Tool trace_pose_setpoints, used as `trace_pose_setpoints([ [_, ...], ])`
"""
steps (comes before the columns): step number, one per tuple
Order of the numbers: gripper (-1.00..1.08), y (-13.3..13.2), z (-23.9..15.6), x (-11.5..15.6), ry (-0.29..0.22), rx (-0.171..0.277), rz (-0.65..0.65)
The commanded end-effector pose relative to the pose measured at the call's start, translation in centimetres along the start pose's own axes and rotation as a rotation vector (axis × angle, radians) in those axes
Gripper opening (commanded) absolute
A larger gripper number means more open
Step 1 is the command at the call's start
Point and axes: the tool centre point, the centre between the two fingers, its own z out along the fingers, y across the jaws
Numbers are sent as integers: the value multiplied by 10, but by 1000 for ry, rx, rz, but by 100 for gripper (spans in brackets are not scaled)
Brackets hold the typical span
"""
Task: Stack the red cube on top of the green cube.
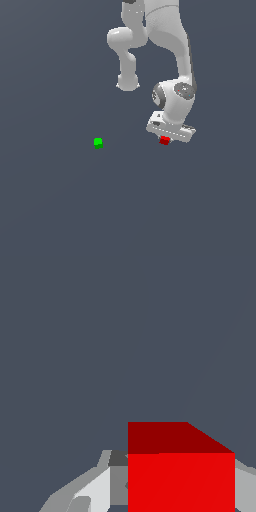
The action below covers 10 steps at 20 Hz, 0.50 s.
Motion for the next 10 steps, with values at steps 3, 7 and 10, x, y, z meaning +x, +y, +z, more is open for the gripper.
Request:
trace_pose_setpoints([
  [3, -100, 0, -30, 0, 1, 1, 0],
  [7, -100, 0, -47, 0, 1, 1, 0],
  [10, -100, 0, -52, 1, 1, 1, 0],
])
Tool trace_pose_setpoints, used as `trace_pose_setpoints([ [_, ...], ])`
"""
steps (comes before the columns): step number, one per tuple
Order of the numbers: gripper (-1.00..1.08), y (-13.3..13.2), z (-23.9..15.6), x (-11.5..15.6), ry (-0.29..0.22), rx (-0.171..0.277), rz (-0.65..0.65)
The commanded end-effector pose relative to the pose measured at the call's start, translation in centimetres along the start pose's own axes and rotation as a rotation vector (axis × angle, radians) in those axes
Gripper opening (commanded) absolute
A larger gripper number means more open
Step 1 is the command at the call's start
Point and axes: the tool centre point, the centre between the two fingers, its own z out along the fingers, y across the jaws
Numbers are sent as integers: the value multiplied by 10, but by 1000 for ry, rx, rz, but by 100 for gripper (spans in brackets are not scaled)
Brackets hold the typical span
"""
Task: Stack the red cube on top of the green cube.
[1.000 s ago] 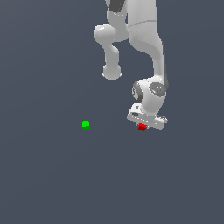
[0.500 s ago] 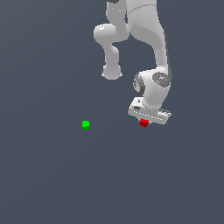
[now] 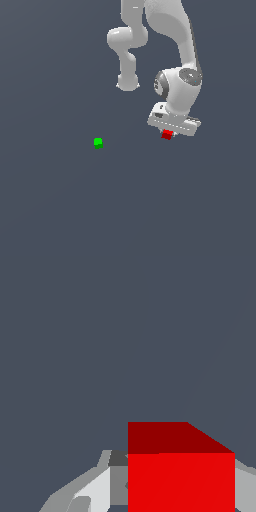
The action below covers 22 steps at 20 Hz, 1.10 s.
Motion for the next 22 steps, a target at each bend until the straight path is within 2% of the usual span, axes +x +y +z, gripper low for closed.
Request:
trace_pose_setpoints([
  [1, -100, 0, -3, 0, -1, -1, 0],
  [6, -100, 6, 0, 2, 0, 0, 0],
  [11, -100, 28, 3, 9, 0, 0, 0],
  [16, -100, 67, 10, 22, 0, 0, 1],
  [22, -100, 132, 21, 45, 0, 0, 1],
])
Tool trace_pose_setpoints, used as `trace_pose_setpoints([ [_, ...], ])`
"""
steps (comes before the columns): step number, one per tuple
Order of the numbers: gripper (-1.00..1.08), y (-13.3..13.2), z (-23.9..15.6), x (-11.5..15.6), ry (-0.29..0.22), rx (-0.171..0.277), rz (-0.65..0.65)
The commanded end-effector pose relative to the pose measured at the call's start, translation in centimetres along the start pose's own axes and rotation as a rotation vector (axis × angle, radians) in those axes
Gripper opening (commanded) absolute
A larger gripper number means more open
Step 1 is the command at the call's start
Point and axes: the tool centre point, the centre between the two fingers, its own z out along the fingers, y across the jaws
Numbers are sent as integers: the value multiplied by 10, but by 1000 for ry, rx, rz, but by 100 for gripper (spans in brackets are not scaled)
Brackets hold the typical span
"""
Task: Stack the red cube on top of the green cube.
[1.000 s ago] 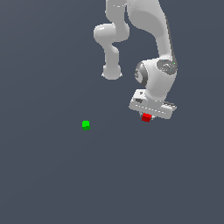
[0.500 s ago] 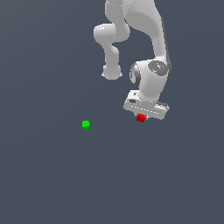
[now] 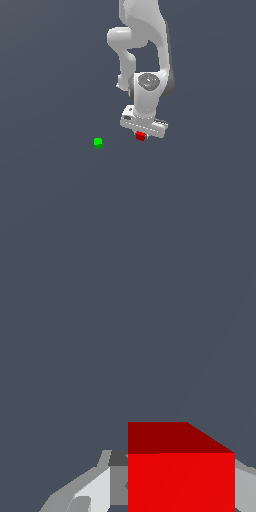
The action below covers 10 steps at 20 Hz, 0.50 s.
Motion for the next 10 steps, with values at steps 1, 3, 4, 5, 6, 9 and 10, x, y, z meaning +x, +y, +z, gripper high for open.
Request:
trace_pose_setpoints([
  [1, -100, 30, 5, 10, 1, 0, 1],
  [3, -100, 55, 9, 19, 1, 0, 1],
  [4, -100, 67, 11, 23, 1, 0, 1],
  [5, -100, 79, 13, 28, 1, 0, 1],
  [6, -100, 91, 16, 32, 1, 0, 1],
  [9, -100, 123, 21, 44, 1, 0, 1],
  [10, -100, 132, 23, 48, 1, 0, 1],
])
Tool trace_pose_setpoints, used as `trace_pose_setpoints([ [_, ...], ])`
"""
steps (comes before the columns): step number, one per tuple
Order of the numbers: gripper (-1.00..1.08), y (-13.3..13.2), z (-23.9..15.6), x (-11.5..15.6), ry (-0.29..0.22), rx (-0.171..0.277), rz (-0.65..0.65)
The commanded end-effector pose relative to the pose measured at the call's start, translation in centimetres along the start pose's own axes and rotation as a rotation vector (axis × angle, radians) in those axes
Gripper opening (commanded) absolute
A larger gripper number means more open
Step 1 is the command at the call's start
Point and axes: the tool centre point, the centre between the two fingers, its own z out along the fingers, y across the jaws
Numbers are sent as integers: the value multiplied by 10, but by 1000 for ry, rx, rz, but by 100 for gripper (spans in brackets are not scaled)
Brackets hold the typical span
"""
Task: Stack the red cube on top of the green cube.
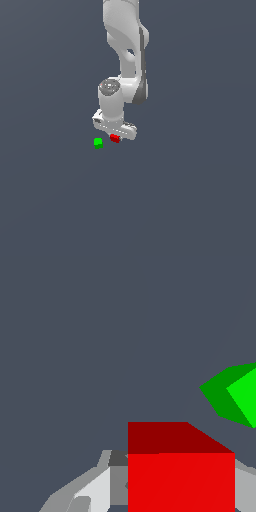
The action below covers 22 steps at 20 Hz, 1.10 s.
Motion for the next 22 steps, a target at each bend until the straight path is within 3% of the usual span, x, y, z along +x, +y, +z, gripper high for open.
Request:
trace_pose_setpoints([
  [1, -100, 24, 4, 9, 1, 0, -2],
  [8, -100, 70, 13, 28, 1, 0, -2],
  [15, -100, 86, 16, 35, 0, 0, -2],
  [16, 100, 86, 16, 35, 0, 0, -2],
  [22, 100, 86, 16, 35, 0, 0, -2],
])
